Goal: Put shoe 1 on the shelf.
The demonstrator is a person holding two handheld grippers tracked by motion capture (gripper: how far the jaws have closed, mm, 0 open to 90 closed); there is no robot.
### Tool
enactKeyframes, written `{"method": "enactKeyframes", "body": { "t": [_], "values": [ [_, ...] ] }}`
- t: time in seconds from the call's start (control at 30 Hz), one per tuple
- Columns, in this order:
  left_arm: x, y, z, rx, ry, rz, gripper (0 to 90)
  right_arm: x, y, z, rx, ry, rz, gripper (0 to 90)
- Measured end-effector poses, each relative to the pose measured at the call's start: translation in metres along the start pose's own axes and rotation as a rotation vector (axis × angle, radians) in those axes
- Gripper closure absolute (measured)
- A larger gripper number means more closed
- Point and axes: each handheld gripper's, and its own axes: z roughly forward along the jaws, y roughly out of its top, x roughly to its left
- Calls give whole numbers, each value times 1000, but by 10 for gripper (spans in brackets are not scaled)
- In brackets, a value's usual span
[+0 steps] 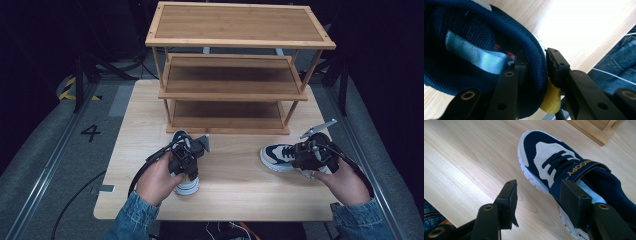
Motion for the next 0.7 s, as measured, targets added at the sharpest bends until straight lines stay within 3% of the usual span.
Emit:
{"method": "enactKeyframes", "body": {
  "t": [0.33, 0.53, 0.7],
  "values": [
    [-5, 23, -13, -52, 23, 65, 725, -4, -14, -7, -6, -19, 39, 482],
    [2, 42, -16, -85, 64, 114, 720, -7, -25, -10, -9, -31, 70, 476],
    [9, 56, -19, -102, 67, 124, 720, -8, -33, -13, -1, -42, 84, 476]
  ]
}}
